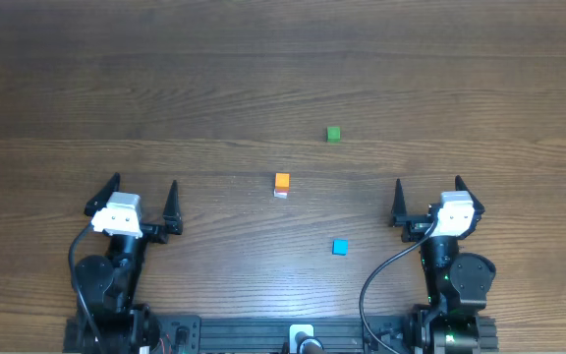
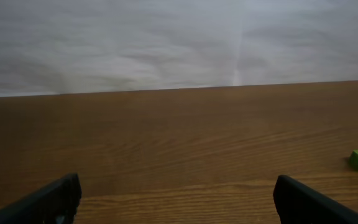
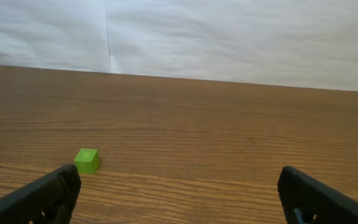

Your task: Stack Cubes

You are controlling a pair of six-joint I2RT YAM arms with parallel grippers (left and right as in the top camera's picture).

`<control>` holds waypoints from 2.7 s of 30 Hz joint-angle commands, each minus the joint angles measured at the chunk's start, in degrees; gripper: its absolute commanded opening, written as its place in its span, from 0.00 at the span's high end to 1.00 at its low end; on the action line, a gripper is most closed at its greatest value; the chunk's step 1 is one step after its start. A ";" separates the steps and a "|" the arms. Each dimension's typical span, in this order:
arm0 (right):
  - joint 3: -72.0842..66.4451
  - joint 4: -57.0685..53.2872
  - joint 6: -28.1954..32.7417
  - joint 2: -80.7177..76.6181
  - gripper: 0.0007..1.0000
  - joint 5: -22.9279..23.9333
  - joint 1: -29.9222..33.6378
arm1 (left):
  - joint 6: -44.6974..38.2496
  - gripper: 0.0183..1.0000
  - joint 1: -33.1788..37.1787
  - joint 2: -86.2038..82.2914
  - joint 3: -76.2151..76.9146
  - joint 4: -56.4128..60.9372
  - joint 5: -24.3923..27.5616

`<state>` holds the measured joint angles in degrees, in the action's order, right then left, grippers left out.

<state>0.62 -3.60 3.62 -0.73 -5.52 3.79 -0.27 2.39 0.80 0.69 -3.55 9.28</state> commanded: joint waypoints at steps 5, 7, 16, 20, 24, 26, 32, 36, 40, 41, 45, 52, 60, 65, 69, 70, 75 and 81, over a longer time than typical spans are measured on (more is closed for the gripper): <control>-0.33 -0.07 0.31 0.42 0.01 -0.63 0.39 | -1.01 0.00 0.42 -0.46 -0.35 0.07 0.94; -0.33 -0.07 0.31 0.42 0.01 -0.63 0.39 | -1.01 0.00 0.39 -0.46 -0.35 0.07 0.92; -0.33 2.27 -3.26 0.42 0.01 -2.14 0.33 | -1.01 0.00 0.39 -0.46 -0.35 0.07 0.92; -0.31 5.05 -13.00 0.37 0.01 -4.00 0.31 | -1.01 0.00 0.42 -0.46 -0.35 0.07 0.94; 4.52 5.38 -12.79 -3.56 0.01 -9.75 0.31 | -0.98 0.00 0.39 -0.46 -0.35 0.07 0.94; 10.14 2.43 -12.74 -8.37 0.01 -11.34 0.31 | -0.98 0.00 0.39 -0.46 -0.35 0.07 0.94; 36.30 -14.88 -8.44 -32.72 0.01 -11.56 0.28 | -0.98 0.00 0.42 -0.46 -0.35 0.07 0.94; 50.99 -25.14 -8.15 -47.23 0.01 -11.54 -0.55 | -0.98 0.00 0.39 -0.46 -0.35 0.07 0.92; 64.04 -33.59 -7.15 -61.16 0.01 -11.28 -4.70 | -0.98 0.00 0.39 -0.46 -0.35 0.07 0.92; 67.06 -35.28 -7.17 -64.89 0.01 -10.71 -6.49 | -1.01 0.00 0.39 -0.46 -0.35 0.07 0.92; 74.75 -39.15 -8.11 -76.63 0.01 -5.73 -13.33 | -0.98 0.00 0.39 -0.46 -0.35 0.07 0.94; 83.41 -45.27 -16.72 -94.55 0.01 4.66 -21.18 | -1.01 0.00 0.39 -0.46 -0.35 0.07 0.92; 91.08 -50.53 -22.82 -111.71 0.01 10.62 -24.74 | -0.98 0.00 0.39 -0.46 -0.35 0.07 0.92; 91.51 -49.75 -26.34 -116.08 0.01 10.78 -24.72 | -0.98 0.00 0.39 -0.46 -0.35 0.07 0.92; 91.51 -49.07 -27.36 -119.10 0.01 11.19 -24.48 | -1.01 0.00 0.39 -0.46 -0.35 0.07 0.92; 91.51 -48.65 -27.36 -120.08 0.02 11.15 -24.33 | -0.98 0.00 0.39 -0.46 -0.35 0.07 0.94; 91.51 -48.11 -27.34 -122.66 0.04 10.71 -24.09 | -0.98 0.00 0.42 -0.46 -0.35 0.09 0.92; 91.51 -46.03 -25.77 -124.02 0.11 10.40 -24.06 | -1.01 0.00 0.39 -0.46 -0.35 0.07 0.92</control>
<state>90.94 -50.13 -22.48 -124.03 4.34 -20.56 -0.45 2.39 0.69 0.67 -3.57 9.69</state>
